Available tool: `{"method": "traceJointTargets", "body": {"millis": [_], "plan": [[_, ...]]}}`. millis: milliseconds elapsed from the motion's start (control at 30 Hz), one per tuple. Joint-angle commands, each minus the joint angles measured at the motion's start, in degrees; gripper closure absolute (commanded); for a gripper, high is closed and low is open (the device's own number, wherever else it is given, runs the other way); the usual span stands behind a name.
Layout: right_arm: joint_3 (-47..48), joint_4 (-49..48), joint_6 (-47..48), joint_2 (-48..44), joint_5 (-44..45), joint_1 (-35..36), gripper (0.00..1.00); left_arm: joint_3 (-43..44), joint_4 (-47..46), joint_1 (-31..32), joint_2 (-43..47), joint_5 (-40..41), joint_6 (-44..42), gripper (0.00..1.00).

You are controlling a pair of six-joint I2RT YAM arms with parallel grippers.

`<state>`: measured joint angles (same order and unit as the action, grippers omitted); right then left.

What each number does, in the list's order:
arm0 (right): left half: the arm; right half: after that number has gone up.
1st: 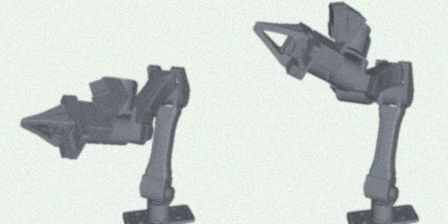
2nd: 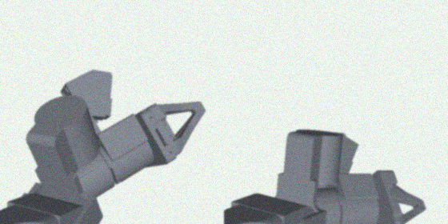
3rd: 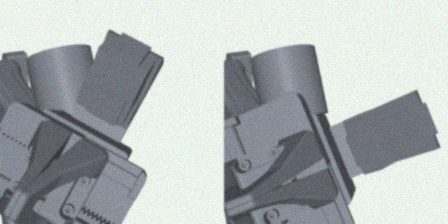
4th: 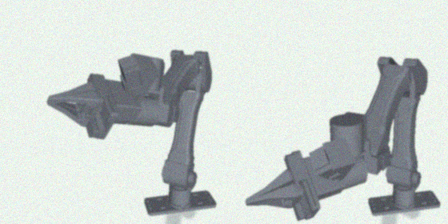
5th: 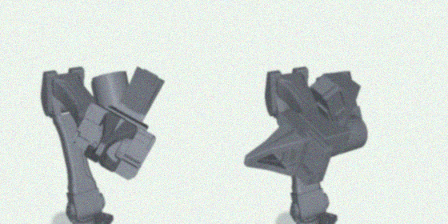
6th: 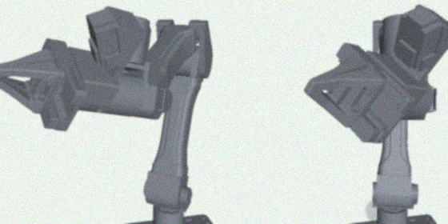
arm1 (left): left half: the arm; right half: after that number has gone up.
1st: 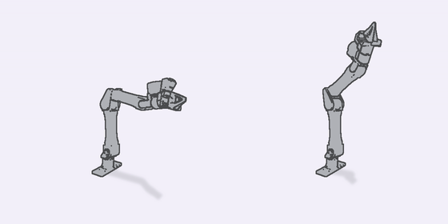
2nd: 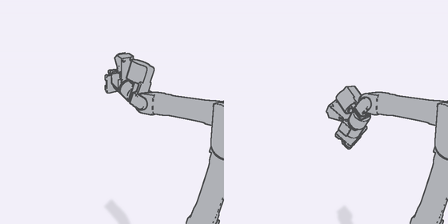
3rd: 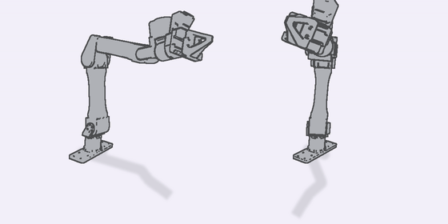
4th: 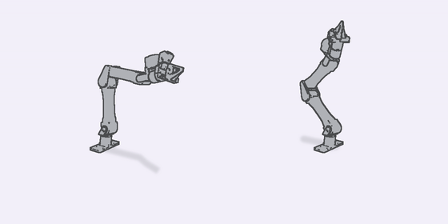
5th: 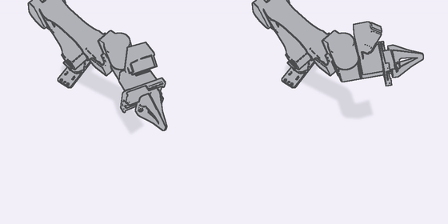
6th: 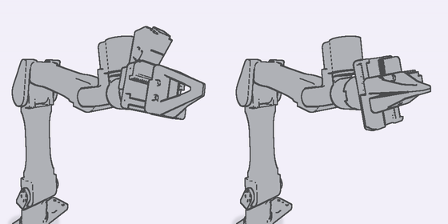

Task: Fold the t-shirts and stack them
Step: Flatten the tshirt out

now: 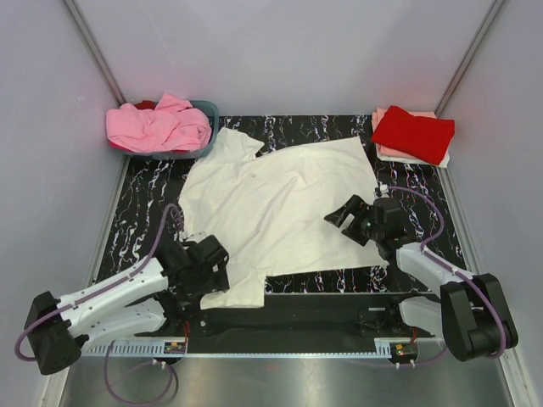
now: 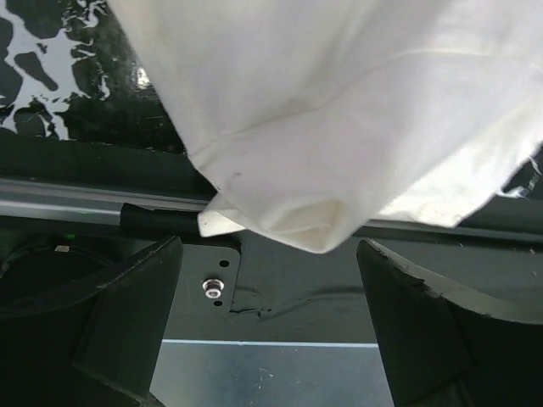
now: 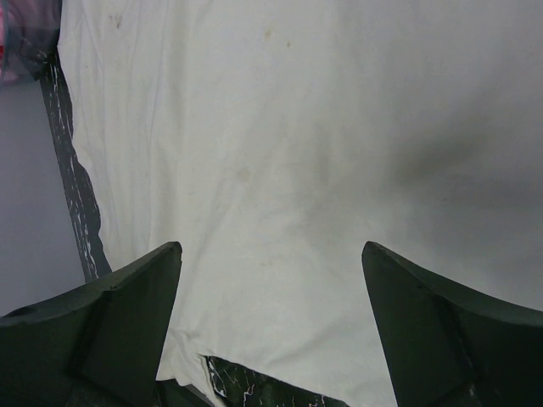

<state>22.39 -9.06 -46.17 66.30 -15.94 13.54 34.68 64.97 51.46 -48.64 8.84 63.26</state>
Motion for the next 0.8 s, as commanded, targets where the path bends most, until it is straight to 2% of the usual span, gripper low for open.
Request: {"method": "traceJointTargets", "body": {"millis": [0,67,200,333,467,567,600,700,767], "plan": [[1.5,-0.5,-0.1,-1.0,0.5,-0.3,0.05,1.8,1.8,0.4,-4.5,0.7,3.0,0.09],[1.4,-0.8,-0.1,-1.0,0.4,-0.2,0.05,0.3,-3.6,1.3,-5.7,-2.4,2.7,0.08],[1.1,-1.0,-0.1,-1.3,0.1,-0.3,0.05,-4.0,-6.9,1.8,-7.5,-1.2,4.0,0.06],[1.2,-1.2,0.0,-0.9,-0.3,-0.3,0.04,-9.8,-14.5,1.9,-9.3,-2.9,3.8,0.05],[1.5,-1.1,0.1,-0.3,-0.7,-0.3,0.04,-9.2,-14.7,3.0,-10.2,-2.0,3.7,0.07],[1.3,-1.2,0.0,-0.6,-0.5,-0.3,0.04,-9.7,-15.0,3.5,-8.5,-1.2,3.4,0.17],[1.3,-1.2,0.0,-0.6,-0.6,-0.3,0.04,-9.8,-15.0,3.6,-8.0,-0.8,3.4,0.25],[1.3,-1.0,0.0,-0.7,-0.4,-0.2,0.04,-10.2,-15.3,4.7,-5.7,1.0,3.6,0.41],[1.4,-1.0,0.0,-0.7,-0.3,-0.3,0.04,-10.5,-15.5,5.0,-4.4,1.1,3.7,0.47]]}}
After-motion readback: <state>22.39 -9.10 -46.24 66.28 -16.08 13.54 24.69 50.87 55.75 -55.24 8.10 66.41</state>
